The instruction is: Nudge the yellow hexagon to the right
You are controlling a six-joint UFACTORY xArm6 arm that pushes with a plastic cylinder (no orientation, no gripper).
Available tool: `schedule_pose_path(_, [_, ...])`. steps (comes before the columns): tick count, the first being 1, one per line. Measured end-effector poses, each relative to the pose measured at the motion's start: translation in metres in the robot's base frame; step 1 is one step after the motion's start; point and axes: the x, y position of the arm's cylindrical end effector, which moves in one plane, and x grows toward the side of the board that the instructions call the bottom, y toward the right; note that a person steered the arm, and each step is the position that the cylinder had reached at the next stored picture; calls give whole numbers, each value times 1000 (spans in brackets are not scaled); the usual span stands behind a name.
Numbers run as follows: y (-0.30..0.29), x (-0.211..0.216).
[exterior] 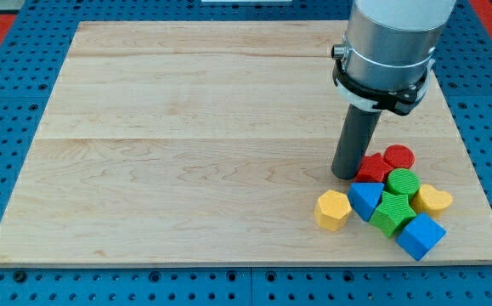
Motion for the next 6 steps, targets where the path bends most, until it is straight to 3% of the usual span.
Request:
schedule_pose_path(2, [-43,-18])
schedule_pose_path(4, [-62,46])
schedule_pose_path(6, [-44,62])
